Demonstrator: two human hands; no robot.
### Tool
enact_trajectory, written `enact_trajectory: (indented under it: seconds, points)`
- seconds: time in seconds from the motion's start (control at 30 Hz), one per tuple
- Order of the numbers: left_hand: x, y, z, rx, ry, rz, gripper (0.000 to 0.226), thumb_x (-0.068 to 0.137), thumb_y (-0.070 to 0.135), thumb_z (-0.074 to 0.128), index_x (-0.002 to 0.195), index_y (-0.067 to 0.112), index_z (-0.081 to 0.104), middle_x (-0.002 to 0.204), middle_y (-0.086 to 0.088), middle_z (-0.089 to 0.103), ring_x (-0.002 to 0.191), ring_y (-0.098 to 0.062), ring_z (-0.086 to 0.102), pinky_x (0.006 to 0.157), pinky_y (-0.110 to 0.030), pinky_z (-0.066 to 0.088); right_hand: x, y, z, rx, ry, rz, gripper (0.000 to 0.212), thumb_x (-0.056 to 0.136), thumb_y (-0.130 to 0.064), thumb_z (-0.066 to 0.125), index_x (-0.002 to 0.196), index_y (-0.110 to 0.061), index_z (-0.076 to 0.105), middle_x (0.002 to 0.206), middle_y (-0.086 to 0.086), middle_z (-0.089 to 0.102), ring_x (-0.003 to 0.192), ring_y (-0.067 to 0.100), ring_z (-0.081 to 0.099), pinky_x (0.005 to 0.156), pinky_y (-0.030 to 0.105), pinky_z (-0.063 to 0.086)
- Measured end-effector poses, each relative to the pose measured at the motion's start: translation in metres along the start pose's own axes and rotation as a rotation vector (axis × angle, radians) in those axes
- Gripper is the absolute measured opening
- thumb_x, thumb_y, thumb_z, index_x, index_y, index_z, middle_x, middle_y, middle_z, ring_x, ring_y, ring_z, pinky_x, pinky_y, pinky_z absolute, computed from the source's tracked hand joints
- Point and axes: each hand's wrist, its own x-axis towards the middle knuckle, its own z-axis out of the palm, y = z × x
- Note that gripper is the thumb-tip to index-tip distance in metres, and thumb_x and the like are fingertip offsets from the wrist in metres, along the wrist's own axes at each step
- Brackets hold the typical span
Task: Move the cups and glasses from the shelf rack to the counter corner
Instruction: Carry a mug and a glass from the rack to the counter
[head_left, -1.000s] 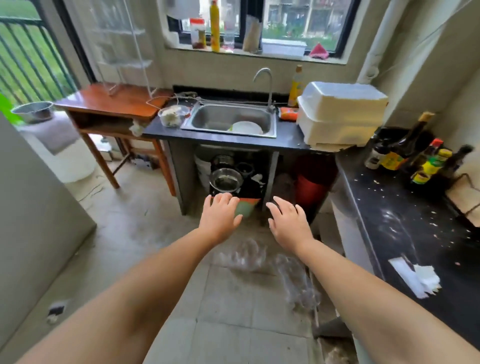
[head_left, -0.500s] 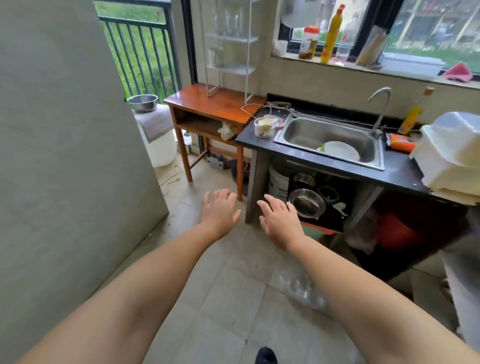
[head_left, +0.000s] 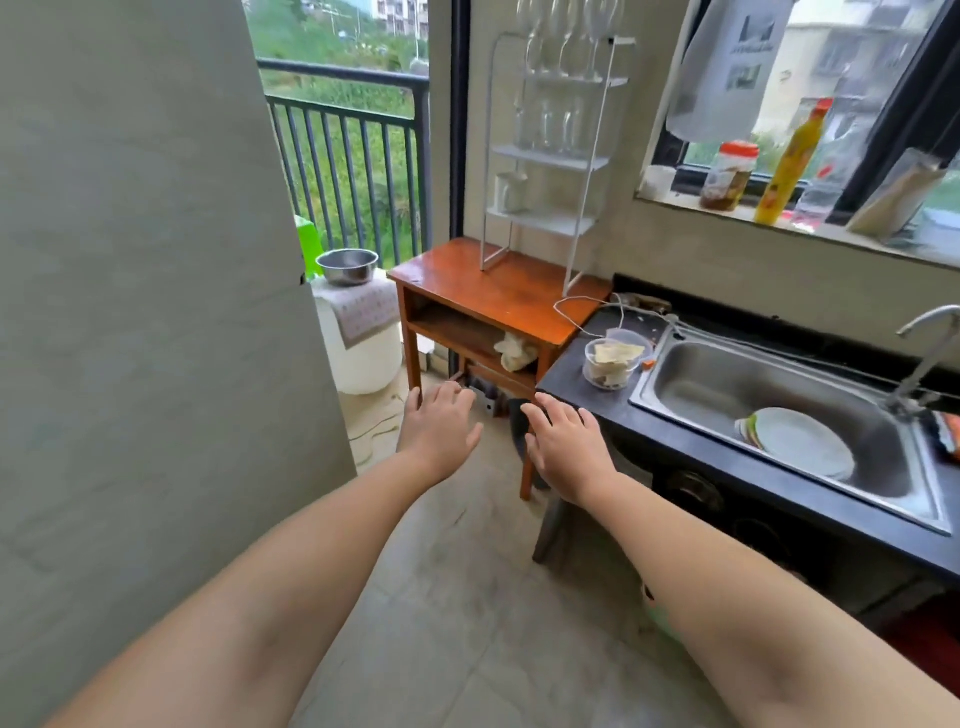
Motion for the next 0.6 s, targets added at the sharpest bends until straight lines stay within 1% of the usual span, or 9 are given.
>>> enact_trajectory:
  seconds: [0.13, 0.3, 0.4, 0.47, 0.6]
  points:
    - [0.060, -0.017, -0.002, -0.036, 0.018, -0.019, 0.040, 0.095, 0.038, 0.045, 0.130, 0.020, 0.048, 0.141, -0.004, 0.045, 0.135, -0.024, 0.036, 0.117, -0.044, 0.022, 0.066, 0.011, -0.005, -0.002, -0.004, 0.000, 0.047, 0.101, -0.034, 0.035, 0.146, -0.023, 0.030, 0.157, 0.004, 0.026, 0.146, 0.023, 0.024, 0.120, 0.047, 0.019]
    - [0.144, -0.046, 0.008, -0.030, 0.036, 0.001, 0.037, 0.095, 0.038, 0.044, 0.126, 0.019, 0.050, 0.137, -0.003, 0.047, 0.131, -0.023, 0.039, 0.115, -0.042, 0.024, 0.153, 0.019, 0.002, 0.001, 0.013, 0.018, 0.046, 0.101, -0.032, 0.034, 0.145, -0.022, 0.031, 0.156, 0.004, 0.027, 0.144, 0.023, 0.027, 0.118, 0.046, 0.021]
    - [0.204, -0.067, 0.011, -0.033, 0.040, 0.042, 0.039, 0.094, 0.039, 0.045, 0.128, 0.019, 0.049, 0.137, -0.003, 0.047, 0.132, -0.023, 0.039, 0.115, -0.043, 0.026, 0.212, 0.022, 0.003, 0.012, 0.045, 0.045, 0.045, 0.101, -0.031, 0.034, 0.144, -0.021, 0.031, 0.156, 0.005, 0.027, 0.143, 0.024, 0.028, 0.117, 0.046, 0.021]
    - [0.251, -0.082, 0.010, -0.023, 0.053, 0.088, 0.042, 0.094, 0.039, 0.045, 0.131, 0.019, 0.048, 0.139, -0.004, 0.046, 0.134, -0.024, 0.038, 0.117, -0.045, 0.024, 0.257, 0.026, 0.005, 0.002, 0.076, 0.067, 0.045, 0.101, -0.031, 0.033, 0.145, -0.021, 0.030, 0.156, 0.005, 0.026, 0.143, 0.025, 0.029, 0.118, 0.046, 0.022]
    - [0.332, -0.112, 0.001, -0.009, 0.032, 0.151, 0.044, 0.095, 0.039, 0.043, 0.134, 0.019, 0.045, 0.142, -0.007, 0.044, 0.136, -0.026, 0.035, 0.118, -0.045, 0.021, 0.332, 0.033, 0.005, 0.033, 0.118, 0.179, 0.045, 0.101, -0.031, 0.033, 0.144, -0.021, 0.031, 0.156, 0.005, 0.028, 0.142, 0.024, 0.030, 0.117, 0.046, 0.024]
